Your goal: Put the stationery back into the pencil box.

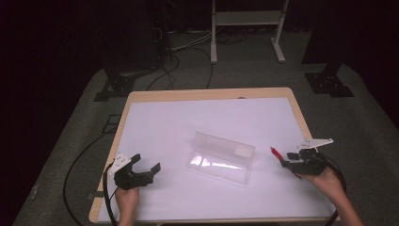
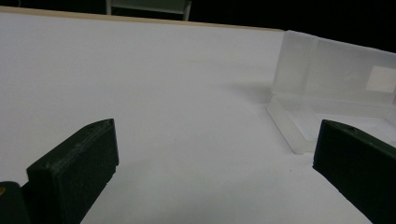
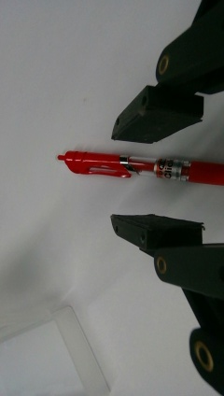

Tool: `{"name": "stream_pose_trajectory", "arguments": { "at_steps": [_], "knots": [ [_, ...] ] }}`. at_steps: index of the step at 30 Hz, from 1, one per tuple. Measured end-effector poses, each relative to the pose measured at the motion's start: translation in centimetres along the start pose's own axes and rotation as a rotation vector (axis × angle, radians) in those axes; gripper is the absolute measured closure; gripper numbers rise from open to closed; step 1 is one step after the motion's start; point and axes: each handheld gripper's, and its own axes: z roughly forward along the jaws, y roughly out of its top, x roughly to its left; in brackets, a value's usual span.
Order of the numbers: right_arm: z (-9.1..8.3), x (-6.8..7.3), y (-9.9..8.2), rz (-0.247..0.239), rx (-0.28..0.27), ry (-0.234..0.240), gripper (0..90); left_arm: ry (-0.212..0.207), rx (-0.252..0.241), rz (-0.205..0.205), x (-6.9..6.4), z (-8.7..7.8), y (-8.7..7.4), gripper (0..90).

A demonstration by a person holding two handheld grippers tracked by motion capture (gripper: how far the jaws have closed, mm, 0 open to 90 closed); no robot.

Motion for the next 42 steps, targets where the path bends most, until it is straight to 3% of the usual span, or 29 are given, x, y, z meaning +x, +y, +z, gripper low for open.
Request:
{"name": "stream_pose_trajectory", "arguments": {
  "at_steps": [25,42],
  "knots": [
    [1.1,-0.2,-0.5,0.004,0.067,-0.065,70.5,0.001,0.005,0.001,0.0,0.0,0.0,0.0],
    [1.2,-0.2,-0.5,0.015,0.07,-0.072,78.6,0.001,0.005,-0.002,0.0,0.0,0.0,0.0]
  ]
}}
